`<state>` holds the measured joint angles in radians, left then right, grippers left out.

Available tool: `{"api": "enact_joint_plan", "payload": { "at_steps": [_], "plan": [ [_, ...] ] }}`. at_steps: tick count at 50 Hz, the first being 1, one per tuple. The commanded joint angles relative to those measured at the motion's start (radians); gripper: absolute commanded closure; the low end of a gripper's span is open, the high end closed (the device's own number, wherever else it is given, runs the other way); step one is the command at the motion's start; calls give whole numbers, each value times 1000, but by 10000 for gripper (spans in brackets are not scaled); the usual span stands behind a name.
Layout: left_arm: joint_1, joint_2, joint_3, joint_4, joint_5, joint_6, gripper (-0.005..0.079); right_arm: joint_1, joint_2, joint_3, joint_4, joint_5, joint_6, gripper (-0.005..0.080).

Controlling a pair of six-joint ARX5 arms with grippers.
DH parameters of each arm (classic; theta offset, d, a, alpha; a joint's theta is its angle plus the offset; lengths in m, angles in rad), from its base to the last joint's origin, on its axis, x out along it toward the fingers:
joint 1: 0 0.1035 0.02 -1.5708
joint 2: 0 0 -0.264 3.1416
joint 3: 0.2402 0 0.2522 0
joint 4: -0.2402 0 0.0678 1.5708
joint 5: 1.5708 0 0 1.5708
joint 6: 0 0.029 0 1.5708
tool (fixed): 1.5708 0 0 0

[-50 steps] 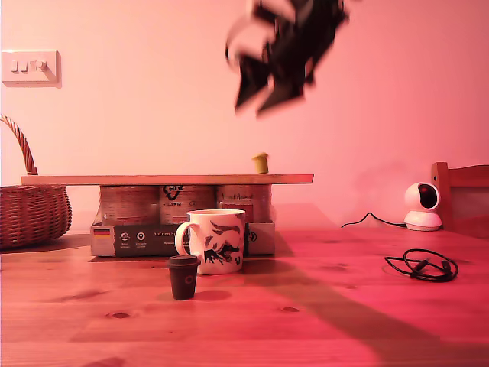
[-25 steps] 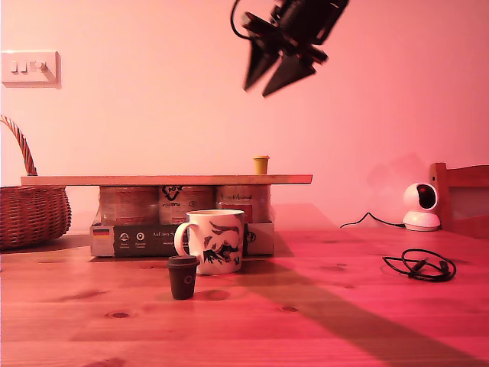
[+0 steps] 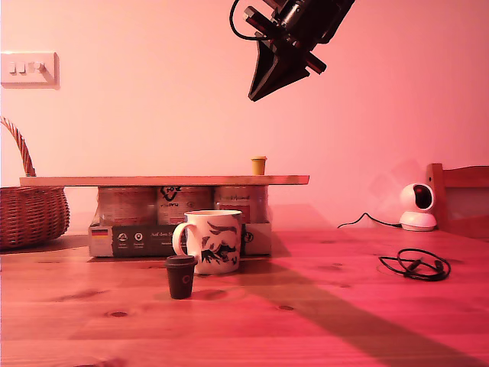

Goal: Pick up the green coffee capsule and place it on the shelf behind you

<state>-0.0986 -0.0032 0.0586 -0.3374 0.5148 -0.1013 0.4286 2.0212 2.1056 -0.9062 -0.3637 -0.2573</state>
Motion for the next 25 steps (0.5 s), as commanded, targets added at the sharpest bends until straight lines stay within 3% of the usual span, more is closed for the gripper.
{"api": "enact_joint_plan", "payload": {
  "at_steps": [1, 25],
  "plan": [
    [-5, -7, 3, 1, 1, 5, 764, 16, -43, -10, 13, 29, 16, 765],
    [-5, -7, 3, 0, 0, 5, 764, 43, -240, -34, 170, 139, 22, 765]
  ]
}}
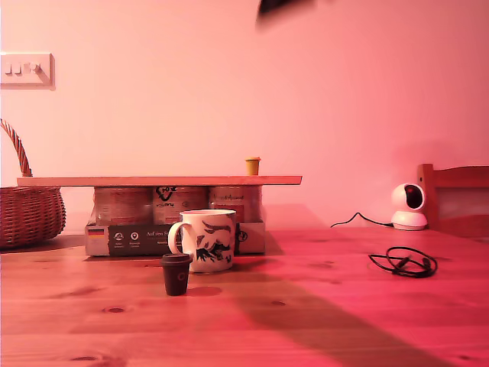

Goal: Pick up the green coffee capsule and place it on the shelf behind you

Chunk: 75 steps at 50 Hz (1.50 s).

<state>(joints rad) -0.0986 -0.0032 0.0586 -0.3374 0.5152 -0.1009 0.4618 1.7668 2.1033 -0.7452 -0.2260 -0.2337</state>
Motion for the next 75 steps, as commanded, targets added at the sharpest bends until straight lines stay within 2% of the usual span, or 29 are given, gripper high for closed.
{"api": "enact_joint_plan", "payload": {
  "at_steps": [1, 8, 18, 34, 49, 59, 69, 75],
  "plan": [
    [-5, -7, 3, 1, 0, 5, 764, 10, 8, -39, 19, 3, -2, 765],
    [-5, -7, 3, 2, -16, 6, 764, 17, -52, -126, 95, 49, -1, 765],
    [-5, -7, 3, 18, -65, 61, 764, 24, -150, -334, 275, 51, -21, 765],
    [-5, -7, 3, 16, -68, 57, 764, 62, -271, -639, 517, 46, -35, 765],
    [-5, -7, 3, 16, -79, 74, 764, 61, -274, -701, 572, 41, -32, 765],
    [-5, -7, 3, 16, -79, 77, 764, 61, -278, -814, 650, 37, -32, 765],
    [-5, -7, 3, 15, -79, 76, 764, 74, -320, -1035, 880, 28, 33, 765],
    [-5, -7, 3, 9, -79, 76, 764, 85, -360, -1152, 1021, 63, 53, 765]
  ]
}}
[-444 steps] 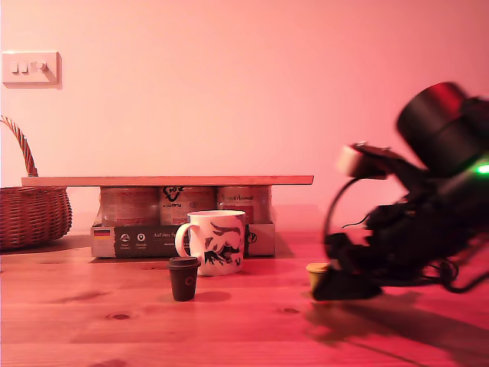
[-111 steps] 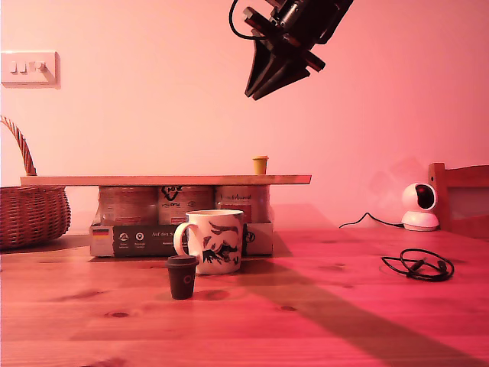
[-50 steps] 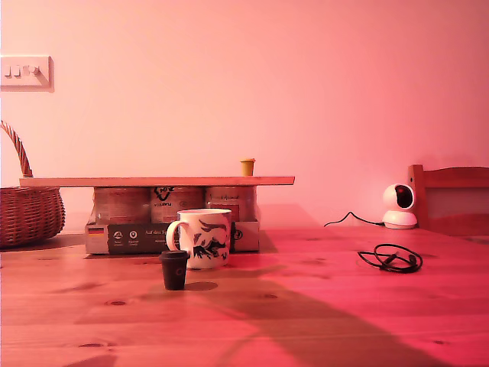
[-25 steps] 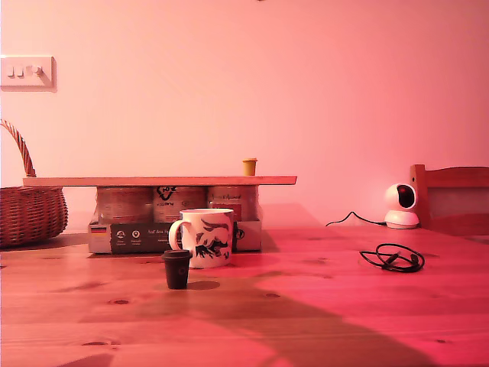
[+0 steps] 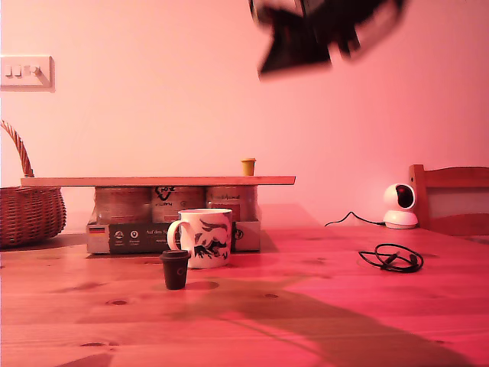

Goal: Pick up the green coffee capsule and place it on the shelf behind you

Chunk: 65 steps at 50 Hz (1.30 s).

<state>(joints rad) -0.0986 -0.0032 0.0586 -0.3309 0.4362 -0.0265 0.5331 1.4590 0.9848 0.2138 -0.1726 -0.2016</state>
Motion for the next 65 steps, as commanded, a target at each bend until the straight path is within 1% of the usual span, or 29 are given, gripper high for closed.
{"api": "enact_joint_plan", "payload": {
  "at_steps": [1, 7, 15, 20, 24, 29, 35, 44, 55, 59, 65],
  "plan": [
    [-5, -7, 3, -2, 0, 2, 764, 15, -60, -55, 85, 21, 22, 765],
    [-5, -7, 3, -31, 0, 1, 764, 18, -102, -146, 167, 69, 47, 765],
    [-5, -7, 3, -85, 0, 2, 764, 18, -167, -261, 217, 104, 72, 765],
    [-5, -7, 3, -116, 0, 1, 764, 28, -228, -334, 245, 154, 91, 765],
    [-5, -7, 3, -120, 0, 2, 763, 39, -286, -389, 246, 215, 101, 765],
    [-5, -7, 3, -119, 0, 2, 764, 45, -368, -461, 238, 237, 110, 765],
    [-5, -7, 3, -118, 0, 2, 764, 53, -481, -536, 220, 310, 151, 765],
    [-5, -7, 3, -119, 0, 1, 764, 54, -644, -616, 114, 423, 121, 765],
    [-5, -7, 3, -119, 0, 2, 763, 27, -773, -701, 72, 438, 100, 765],
    [-5, -7, 3, -119, 0, 1, 764, 6, -798, -736, 84, 402, 95, 765],
    [-5, -7, 3, -119, 0, 2, 764, -47, -820, -798, 164, 332, 121, 765]
  ]
}}
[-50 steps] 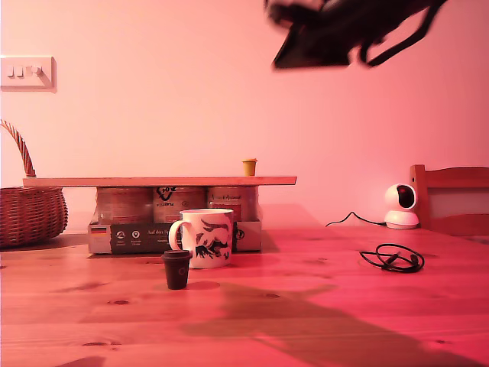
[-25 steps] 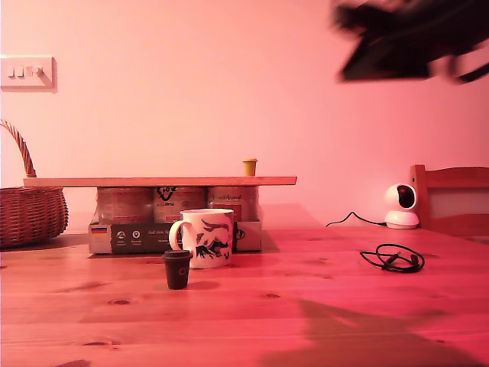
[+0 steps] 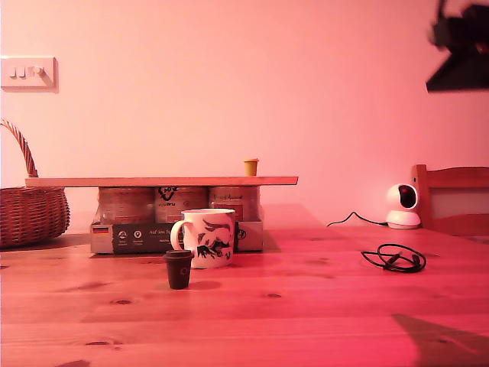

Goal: Pick up the green coffee capsule and place it on the shelf behind you

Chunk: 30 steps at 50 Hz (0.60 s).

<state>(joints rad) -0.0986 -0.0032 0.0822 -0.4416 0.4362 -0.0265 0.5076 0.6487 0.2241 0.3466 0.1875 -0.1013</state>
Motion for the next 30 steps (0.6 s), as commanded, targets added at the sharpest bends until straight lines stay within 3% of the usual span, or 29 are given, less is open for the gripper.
{"api": "enact_joint_plan", "payload": {
  "at_steps": [1, 12, 30],
  "plan": [
    [-5, -7, -21, -8, 0, 2, 764, -37, -13, -48, 51, -39, 32, 765],
    [-5, -7, -21, -9, 0, 2, 764, -116, -19, -74, 159, -207, 34, 765],
    [-5, -7, -21, -9, 0, 1, 764, -115, -19, -71, 166, -207, 30, 765]
  ]
}}
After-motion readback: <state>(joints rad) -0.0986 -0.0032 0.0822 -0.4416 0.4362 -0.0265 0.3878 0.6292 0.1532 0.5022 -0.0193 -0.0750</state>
